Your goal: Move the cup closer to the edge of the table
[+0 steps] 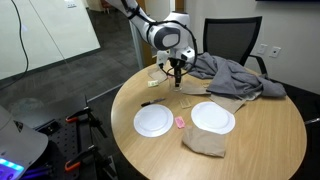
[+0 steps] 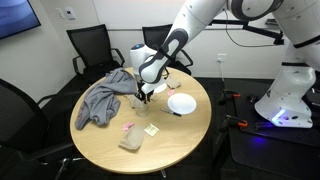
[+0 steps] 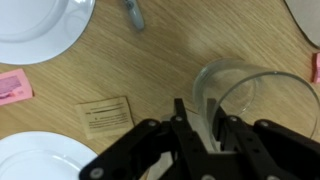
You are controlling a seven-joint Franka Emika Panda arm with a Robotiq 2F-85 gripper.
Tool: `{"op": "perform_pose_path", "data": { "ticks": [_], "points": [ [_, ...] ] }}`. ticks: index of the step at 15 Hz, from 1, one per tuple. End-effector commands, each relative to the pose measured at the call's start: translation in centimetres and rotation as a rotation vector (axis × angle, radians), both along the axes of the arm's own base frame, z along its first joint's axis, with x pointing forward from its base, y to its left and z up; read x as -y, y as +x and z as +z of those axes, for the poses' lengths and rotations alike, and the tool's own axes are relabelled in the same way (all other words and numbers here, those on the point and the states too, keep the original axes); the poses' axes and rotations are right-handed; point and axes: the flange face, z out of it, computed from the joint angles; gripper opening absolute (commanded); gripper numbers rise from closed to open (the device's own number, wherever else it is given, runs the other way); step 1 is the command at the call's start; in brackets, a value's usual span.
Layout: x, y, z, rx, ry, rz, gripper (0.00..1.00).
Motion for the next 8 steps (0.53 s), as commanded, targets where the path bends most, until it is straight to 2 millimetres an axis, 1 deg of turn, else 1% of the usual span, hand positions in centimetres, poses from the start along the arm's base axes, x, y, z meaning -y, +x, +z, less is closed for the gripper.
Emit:
{"op": "perform_pose_path", "data": {
  "ticks": [1,6,8],
  "points": [
    [-0.6,0.8,0.0,-0.006,-0.019,-0.004,0.01],
    [-1.4,1.2,0.3,-0.006,-0.017,0.019,0.01],
    [-1.8,0.7,1.0,-0.016,-0.01,0.039,0.01]
  ]
}}
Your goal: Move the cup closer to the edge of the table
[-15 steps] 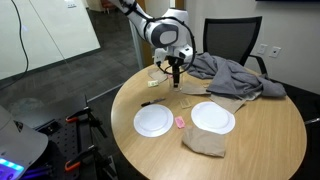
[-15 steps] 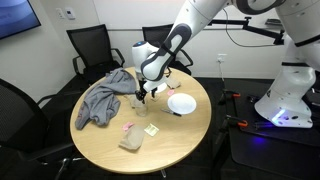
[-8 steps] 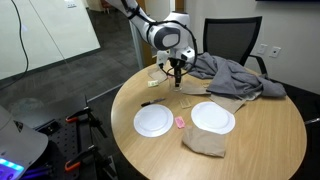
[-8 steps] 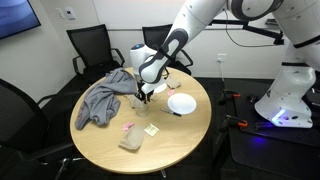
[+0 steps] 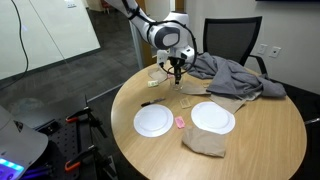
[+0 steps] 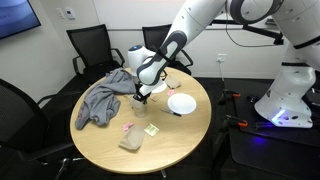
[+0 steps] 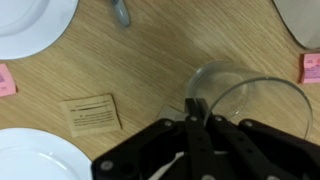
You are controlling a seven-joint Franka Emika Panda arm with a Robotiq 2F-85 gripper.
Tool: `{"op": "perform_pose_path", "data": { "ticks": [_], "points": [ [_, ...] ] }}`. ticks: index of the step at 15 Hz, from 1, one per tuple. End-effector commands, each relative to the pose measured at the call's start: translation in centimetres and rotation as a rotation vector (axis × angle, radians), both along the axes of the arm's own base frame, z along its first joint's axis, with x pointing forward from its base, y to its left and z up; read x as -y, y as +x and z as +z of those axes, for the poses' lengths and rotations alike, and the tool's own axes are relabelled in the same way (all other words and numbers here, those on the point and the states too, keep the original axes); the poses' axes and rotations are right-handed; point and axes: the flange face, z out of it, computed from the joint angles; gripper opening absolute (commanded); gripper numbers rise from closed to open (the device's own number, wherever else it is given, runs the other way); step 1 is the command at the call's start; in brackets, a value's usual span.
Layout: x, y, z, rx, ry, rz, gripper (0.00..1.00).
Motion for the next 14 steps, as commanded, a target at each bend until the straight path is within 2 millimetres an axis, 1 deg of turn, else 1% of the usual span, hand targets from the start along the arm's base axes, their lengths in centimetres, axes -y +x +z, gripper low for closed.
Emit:
{"op": "perform_pose_path", "data": {
  "ticks": [1,5,9,14],
  "points": [
    [-0.7,-0.3,1.4,-0.027,-0.012,0.027,0.01],
    [-1.7,-1.9,3.2,-0.029,-0.016,0.084,0.01],
    [-2.4,-3.9,4.8,-0.024,-0.032,0.139,0.01],
    [-3.0,-7.9,6.9,-0.021,-0.045,0.184,0.01]
  ]
}}
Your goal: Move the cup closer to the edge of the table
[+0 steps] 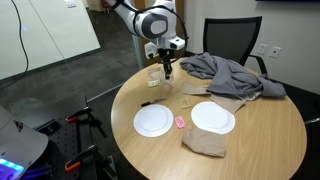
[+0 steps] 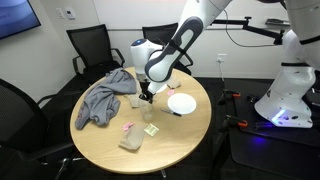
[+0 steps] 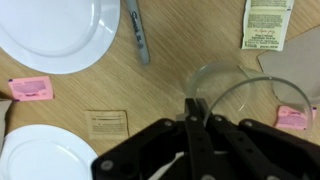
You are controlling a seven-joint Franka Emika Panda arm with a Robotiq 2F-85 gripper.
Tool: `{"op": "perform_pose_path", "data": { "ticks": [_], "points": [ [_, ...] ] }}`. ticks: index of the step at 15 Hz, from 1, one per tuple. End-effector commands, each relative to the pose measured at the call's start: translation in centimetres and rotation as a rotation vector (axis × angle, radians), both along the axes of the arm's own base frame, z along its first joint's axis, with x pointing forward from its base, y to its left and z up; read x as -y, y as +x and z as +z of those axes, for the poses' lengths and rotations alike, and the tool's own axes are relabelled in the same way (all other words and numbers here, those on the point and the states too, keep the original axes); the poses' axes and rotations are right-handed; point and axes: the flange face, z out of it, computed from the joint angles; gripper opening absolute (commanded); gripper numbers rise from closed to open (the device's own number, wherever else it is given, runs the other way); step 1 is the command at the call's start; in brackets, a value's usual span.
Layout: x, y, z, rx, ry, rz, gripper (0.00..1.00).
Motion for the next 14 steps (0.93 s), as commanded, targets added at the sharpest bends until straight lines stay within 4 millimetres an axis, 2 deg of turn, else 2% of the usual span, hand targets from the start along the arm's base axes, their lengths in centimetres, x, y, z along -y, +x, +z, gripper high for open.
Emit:
{"op": "perform_pose_path", "data": {
  "ticks": [1,4,8,9,14],
  "points": [
    [-0.1,-0.7,0.4,-0.005,-0.003,0.008,0.05],
    [-0.2,-2.2,1.3,-0.01,-0.003,0.016,0.05],
    [-0.2,-2.5,1.5,-0.011,-0.003,0.016,0.05],
    [-0.2,-2.5,1.5,-0.011,-0.003,0.017,0.01],
    [-1.2,-3.4,1.4,0.02,0.012,0.078,0.01]
  ]
}}
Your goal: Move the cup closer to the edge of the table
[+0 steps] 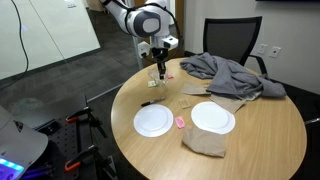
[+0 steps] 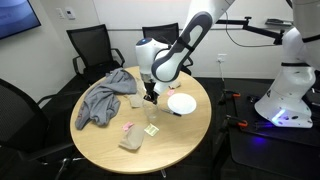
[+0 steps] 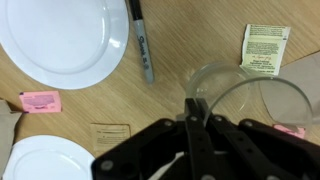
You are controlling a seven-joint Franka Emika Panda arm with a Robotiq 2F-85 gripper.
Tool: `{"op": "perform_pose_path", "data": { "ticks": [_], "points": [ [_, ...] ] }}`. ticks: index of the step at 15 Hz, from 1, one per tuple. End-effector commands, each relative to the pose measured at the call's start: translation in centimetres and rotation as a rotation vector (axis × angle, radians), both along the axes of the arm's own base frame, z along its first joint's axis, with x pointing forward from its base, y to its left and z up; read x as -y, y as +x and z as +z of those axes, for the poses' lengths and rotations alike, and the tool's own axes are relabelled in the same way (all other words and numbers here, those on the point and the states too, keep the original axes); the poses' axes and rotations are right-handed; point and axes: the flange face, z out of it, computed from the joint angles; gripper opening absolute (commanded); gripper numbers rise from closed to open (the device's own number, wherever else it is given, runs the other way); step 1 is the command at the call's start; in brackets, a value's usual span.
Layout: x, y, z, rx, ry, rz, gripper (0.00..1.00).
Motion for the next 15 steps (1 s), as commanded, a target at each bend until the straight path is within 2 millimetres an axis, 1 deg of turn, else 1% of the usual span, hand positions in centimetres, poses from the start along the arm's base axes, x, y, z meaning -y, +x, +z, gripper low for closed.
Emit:
{"op": "perform_pose_path", "data": {
  "ticks": [1,5,10,15],
  "points": [
    [-0.7,-1.1,0.7,0.036,0.017,0.061,0.01],
    [-1.6,-3.0,0.8,0.042,0.031,0.136,0.01],
    [-2.4,-6.4,1.2,0.031,0.052,0.222,0.01],
    [-2.9,-9.3,1.1,0.02,0.068,0.266,0.01]
  ]
}}
